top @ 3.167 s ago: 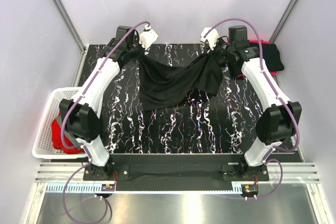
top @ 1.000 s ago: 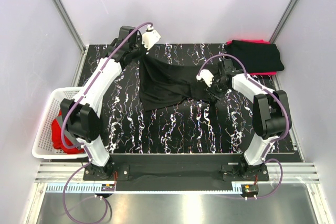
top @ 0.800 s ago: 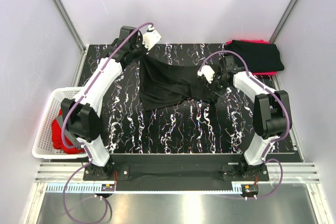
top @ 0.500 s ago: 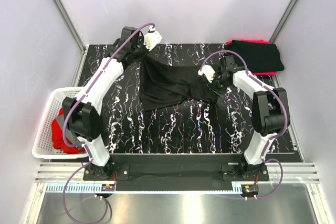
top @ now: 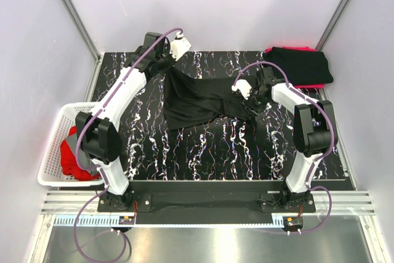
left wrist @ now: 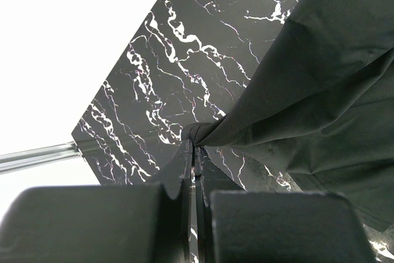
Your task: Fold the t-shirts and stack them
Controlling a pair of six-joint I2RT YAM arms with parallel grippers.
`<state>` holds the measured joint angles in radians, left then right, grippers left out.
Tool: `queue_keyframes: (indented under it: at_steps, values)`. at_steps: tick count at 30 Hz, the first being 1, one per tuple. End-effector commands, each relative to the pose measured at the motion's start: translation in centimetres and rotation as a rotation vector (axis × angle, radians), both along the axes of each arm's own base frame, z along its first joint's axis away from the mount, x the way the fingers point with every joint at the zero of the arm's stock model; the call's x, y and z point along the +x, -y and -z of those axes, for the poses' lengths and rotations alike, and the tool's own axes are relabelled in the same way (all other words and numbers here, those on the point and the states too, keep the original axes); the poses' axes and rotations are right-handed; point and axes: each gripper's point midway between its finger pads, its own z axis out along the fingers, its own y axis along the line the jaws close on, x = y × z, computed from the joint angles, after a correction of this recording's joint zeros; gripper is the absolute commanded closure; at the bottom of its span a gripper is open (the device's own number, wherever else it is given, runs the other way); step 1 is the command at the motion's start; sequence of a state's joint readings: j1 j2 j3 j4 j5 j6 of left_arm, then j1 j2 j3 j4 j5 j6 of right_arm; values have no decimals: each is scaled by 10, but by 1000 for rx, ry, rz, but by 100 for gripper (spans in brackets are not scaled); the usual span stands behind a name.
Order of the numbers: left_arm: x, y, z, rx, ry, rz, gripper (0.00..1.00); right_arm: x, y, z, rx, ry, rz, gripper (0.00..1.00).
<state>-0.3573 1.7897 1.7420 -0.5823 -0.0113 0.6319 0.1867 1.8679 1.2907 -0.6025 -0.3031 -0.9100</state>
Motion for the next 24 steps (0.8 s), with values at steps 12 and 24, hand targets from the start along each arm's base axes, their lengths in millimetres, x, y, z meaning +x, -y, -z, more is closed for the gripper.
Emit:
queue_keyframes:
  at_steps: [12,24]
  values:
    - [13,10,-23,-15,78,3,100,-7,4,4,-23,-31,-15,55]
    - [12,12,-22,-3,77,4,100,11,16,30,-92,-35,51,61]
